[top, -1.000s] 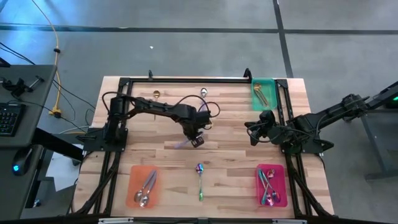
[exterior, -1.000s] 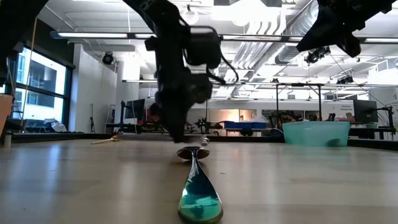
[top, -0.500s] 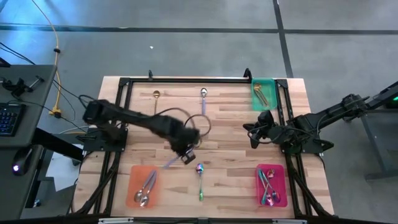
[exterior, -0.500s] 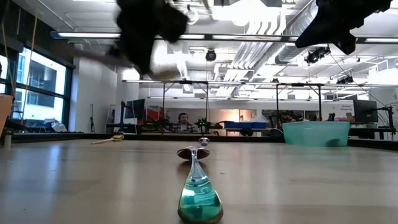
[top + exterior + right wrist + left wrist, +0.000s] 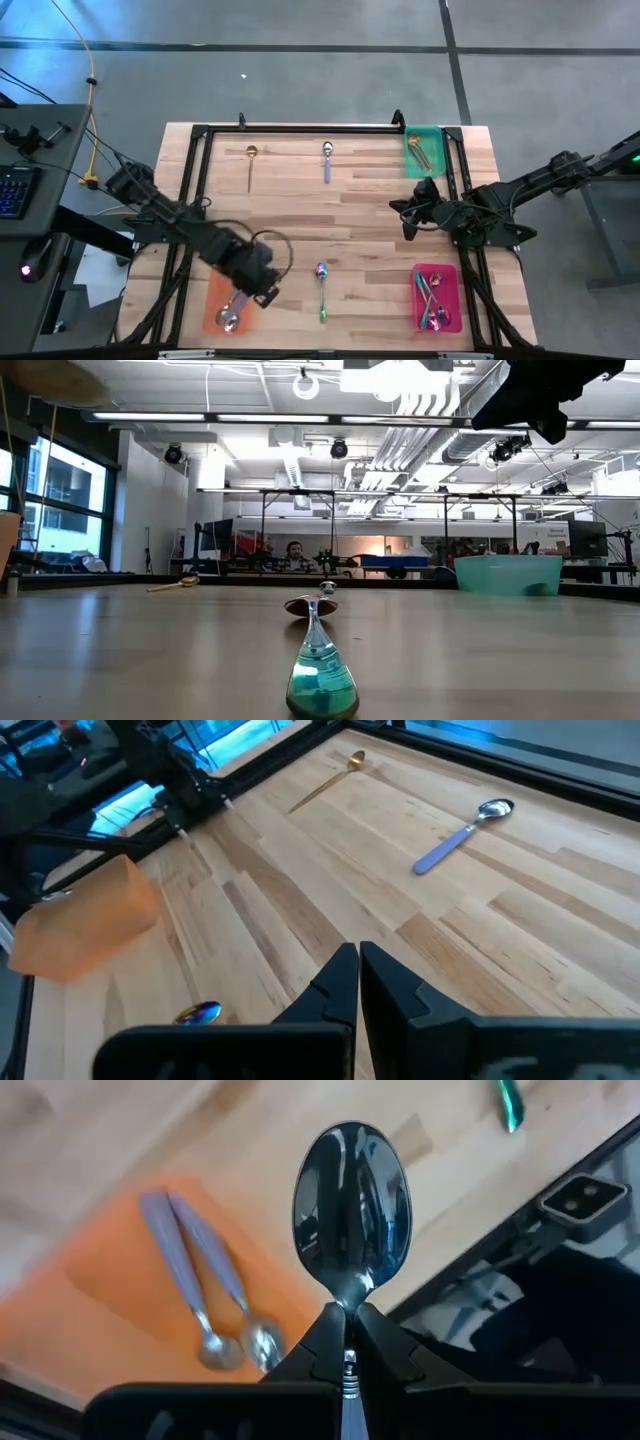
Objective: Sort silverware by color (type)
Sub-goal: Put the purple spoon into the orange bin
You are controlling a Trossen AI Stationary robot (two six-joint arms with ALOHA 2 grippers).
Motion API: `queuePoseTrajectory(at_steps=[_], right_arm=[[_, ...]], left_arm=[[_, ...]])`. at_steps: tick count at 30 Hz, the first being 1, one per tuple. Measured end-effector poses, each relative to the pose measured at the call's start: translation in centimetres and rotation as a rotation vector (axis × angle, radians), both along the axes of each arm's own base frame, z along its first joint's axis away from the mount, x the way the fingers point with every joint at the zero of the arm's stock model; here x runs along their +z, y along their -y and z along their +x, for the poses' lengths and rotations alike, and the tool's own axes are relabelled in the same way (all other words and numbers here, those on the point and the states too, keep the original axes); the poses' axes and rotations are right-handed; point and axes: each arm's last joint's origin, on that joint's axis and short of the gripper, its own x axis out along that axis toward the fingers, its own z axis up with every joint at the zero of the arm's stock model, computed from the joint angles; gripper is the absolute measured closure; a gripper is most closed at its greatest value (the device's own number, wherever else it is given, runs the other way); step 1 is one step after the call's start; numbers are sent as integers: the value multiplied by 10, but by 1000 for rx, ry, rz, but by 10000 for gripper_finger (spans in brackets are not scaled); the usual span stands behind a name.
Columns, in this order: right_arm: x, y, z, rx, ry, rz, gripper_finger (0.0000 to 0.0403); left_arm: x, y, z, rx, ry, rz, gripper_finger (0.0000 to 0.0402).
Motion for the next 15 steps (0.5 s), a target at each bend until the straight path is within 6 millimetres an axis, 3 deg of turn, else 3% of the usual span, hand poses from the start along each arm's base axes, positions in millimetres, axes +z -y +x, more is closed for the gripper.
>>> queuePoseTrajectory(at_steps=[7,15], right_arm=[[1,0,1,-11,16,-2,403],[2,1,1,-41,36,-7,403]], left_arm=[[-28,13,-54,125,7,6,401],[-69,11,-78,156,12,49,401]])
